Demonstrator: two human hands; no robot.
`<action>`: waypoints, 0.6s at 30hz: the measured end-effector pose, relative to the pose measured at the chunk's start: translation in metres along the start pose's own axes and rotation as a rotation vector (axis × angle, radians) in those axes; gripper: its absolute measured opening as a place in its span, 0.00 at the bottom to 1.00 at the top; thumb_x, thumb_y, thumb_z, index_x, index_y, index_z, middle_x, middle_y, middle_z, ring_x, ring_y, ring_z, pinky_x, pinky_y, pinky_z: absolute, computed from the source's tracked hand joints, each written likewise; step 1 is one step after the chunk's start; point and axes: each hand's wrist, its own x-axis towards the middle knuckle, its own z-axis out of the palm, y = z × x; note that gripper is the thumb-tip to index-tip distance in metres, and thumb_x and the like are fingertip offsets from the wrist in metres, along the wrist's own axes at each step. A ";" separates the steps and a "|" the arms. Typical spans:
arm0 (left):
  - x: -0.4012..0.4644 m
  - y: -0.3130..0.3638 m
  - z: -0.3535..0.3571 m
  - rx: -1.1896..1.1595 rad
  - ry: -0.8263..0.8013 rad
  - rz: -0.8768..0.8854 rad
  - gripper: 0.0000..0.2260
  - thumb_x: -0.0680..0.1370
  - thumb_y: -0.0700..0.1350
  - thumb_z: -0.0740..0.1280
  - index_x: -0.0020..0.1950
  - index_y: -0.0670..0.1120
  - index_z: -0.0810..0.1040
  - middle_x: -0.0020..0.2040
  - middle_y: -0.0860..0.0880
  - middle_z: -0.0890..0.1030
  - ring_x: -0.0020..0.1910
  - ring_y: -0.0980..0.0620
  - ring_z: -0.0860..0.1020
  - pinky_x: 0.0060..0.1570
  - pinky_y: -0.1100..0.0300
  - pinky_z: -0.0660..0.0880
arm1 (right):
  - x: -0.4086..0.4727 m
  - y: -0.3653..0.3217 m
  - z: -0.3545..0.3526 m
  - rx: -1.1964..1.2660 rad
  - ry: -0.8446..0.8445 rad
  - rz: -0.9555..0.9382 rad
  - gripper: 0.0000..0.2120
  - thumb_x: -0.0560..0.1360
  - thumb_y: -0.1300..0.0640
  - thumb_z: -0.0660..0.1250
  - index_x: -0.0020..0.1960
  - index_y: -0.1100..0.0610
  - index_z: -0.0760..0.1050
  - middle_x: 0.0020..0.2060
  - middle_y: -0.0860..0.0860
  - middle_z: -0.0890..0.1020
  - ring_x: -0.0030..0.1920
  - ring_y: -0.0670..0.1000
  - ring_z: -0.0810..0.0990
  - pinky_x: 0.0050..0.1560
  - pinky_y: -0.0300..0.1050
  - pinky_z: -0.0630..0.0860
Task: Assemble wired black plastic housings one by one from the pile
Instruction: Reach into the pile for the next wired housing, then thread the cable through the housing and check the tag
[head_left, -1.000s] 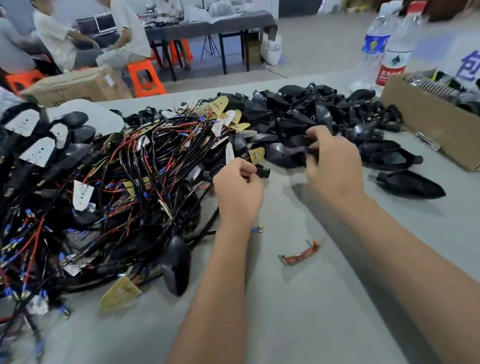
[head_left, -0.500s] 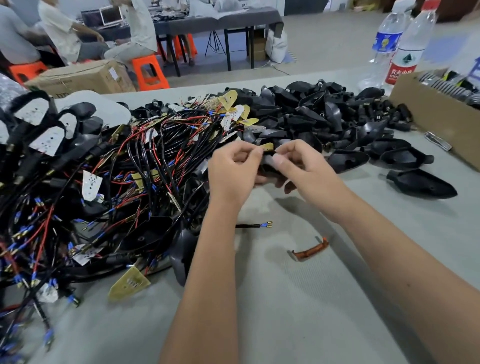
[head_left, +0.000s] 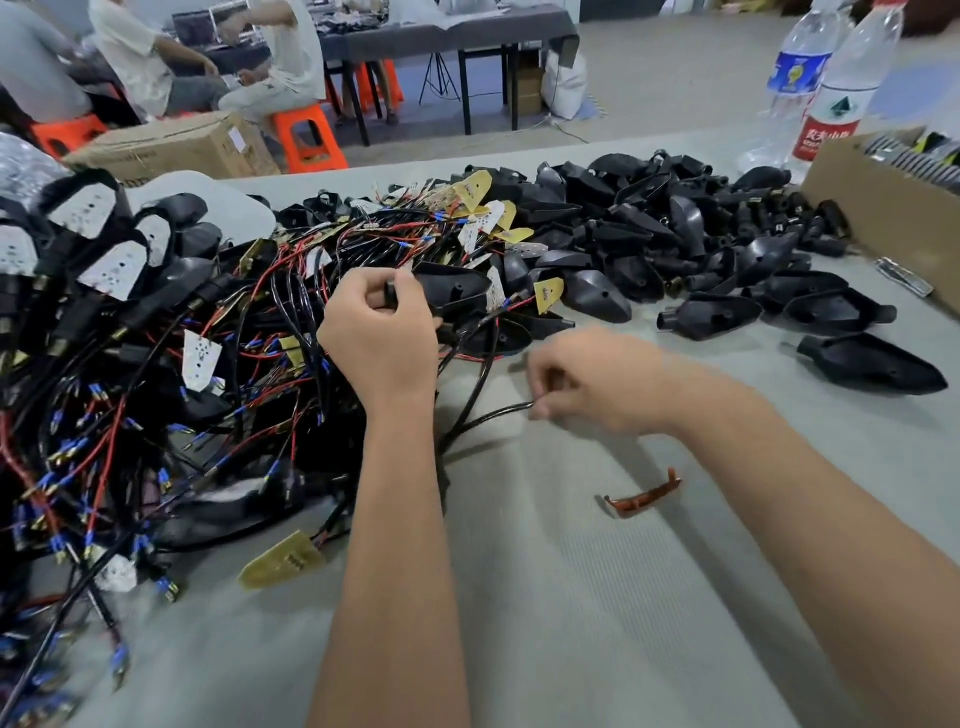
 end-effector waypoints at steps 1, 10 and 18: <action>0.001 0.001 -0.001 0.002 0.001 0.001 0.06 0.80 0.44 0.69 0.44 0.44 0.81 0.36 0.50 0.83 0.28 0.57 0.83 0.29 0.69 0.74 | -0.006 0.011 -0.009 -0.014 0.025 0.051 0.08 0.77 0.50 0.74 0.44 0.52 0.78 0.41 0.46 0.82 0.44 0.48 0.79 0.44 0.45 0.75; -0.003 0.003 0.004 -0.061 0.001 -0.017 0.06 0.80 0.42 0.69 0.43 0.46 0.80 0.38 0.47 0.83 0.30 0.50 0.84 0.27 0.70 0.73 | -0.046 0.086 -0.033 -0.221 0.344 0.643 0.08 0.76 0.49 0.74 0.48 0.50 0.77 0.54 0.55 0.79 0.61 0.63 0.73 0.61 0.61 0.73; -0.008 0.007 0.012 -0.118 -0.006 -0.055 0.05 0.80 0.42 0.68 0.45 0.43 0.81 0.38 0.48 0.82 0.29 0.51 0.84 0.29 0.64 0.77 | -0.025 0.038 0.008 0.007 0.243 0.108 0.07 0.74 0.49 0.76 0.48 0.49 0.80 0.48 0.48 0.78 0.55 0.54 0.74 0.59 0.55 0.74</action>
